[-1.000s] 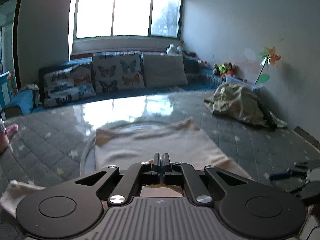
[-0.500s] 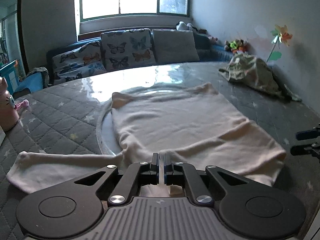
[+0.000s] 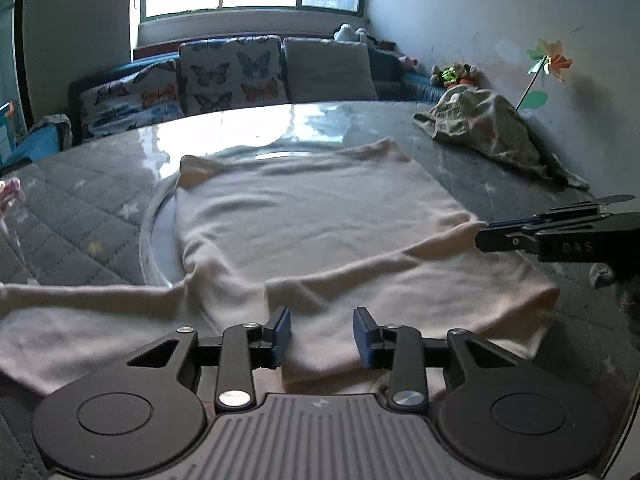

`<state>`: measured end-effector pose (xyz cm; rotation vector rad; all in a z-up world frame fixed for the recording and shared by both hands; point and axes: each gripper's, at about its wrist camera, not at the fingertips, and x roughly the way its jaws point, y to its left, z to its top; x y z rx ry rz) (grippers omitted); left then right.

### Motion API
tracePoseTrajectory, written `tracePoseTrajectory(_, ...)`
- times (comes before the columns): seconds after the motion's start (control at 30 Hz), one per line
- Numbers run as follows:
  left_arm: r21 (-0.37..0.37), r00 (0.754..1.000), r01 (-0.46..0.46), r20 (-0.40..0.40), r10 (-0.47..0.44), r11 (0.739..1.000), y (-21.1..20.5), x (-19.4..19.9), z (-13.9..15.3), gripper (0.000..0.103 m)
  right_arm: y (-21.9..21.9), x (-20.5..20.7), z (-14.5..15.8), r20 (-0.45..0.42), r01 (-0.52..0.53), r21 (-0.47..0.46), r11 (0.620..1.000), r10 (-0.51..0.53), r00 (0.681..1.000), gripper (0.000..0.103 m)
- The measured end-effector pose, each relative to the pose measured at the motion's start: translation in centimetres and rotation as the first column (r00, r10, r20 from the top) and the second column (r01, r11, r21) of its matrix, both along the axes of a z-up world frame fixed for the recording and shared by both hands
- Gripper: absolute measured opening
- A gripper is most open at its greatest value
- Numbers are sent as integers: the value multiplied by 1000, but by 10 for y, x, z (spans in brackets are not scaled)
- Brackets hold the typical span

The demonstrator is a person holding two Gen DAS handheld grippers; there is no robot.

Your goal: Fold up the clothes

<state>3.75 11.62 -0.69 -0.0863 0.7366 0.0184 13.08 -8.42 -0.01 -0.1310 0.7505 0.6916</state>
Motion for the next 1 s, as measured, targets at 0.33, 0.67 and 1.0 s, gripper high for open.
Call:
tracePoseTrajectory(0.33,-11,998,-50,27,50,999,9,-14,4,74,1,-1,1,35,5,-35,999,-4,999,17)
tracePoseTrajectory(0.67,-5,987,-145,74,145,989,31,-35,10,103,12,-20,5,77,-40,-50,998,44,996,39)
tracePoseTrajectory(1.0,34,889,-451,103,446,892,104,-61,16,103,25,-28,-5,63,-82,-84,993,87,994,53)
